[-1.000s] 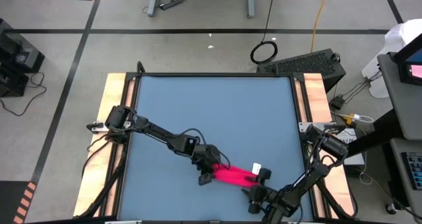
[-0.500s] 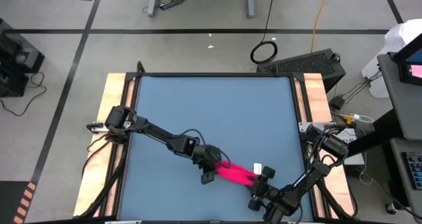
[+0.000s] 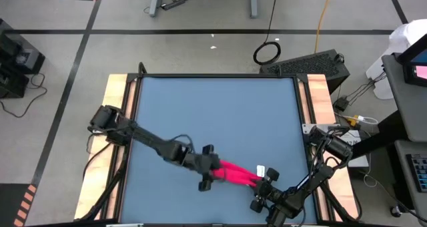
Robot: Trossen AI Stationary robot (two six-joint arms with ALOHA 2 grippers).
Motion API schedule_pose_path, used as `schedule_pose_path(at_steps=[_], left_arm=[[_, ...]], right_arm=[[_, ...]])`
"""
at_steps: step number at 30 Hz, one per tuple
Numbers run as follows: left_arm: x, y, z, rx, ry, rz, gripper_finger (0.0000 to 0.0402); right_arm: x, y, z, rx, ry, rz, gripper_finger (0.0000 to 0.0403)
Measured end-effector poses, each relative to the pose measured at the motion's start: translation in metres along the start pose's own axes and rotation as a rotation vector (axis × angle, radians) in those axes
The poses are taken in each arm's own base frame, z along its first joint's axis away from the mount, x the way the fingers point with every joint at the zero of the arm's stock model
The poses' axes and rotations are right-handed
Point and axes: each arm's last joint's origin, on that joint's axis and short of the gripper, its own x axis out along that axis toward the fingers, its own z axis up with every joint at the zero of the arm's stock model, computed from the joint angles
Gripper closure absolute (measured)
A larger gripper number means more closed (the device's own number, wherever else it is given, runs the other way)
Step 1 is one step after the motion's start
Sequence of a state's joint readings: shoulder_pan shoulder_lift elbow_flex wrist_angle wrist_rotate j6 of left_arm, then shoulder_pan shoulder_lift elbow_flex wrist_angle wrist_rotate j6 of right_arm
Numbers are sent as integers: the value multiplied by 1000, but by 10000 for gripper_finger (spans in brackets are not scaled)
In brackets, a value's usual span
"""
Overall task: Roll towel
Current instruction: Roll the red towel
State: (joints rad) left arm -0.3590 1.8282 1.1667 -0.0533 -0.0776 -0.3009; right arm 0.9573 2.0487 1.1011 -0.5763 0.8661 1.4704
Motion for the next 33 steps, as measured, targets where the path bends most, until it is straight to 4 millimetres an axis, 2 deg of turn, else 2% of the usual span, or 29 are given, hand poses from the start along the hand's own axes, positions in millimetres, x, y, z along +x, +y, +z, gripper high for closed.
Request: schedule_pose_path(at_steps=[2, 5, 9, 12, 16, 25, 33], left_arm=[[0, -15, -6, 95, -23, 78, 148], [13, -32, -22, 236, -31, 186, 138], [33, -44, -43, 373, 3, 191, 137], [46, -39, -54, 406, 33, 260, 137], [55, -27, -57, 420, 52, 308, 153], [61, -5, -53, 395, 78, 313, 262], [61, -8, -54, 440, 87, 309, 252]], right_arm=[[0, 0, 0, 3, 0, 2, 343], [0, 0, 0, 11, -1, 2, 343], [0, 0, 0, 12, -1, 3, 344], [0, 0, 0, 12, -2, 3, 344], [0, 1, 0, 14, -2, 4, 344], [0, 1, 0, -13, -1, 6, 344], [0, 1, 0, -35, 0, 7, 344]])
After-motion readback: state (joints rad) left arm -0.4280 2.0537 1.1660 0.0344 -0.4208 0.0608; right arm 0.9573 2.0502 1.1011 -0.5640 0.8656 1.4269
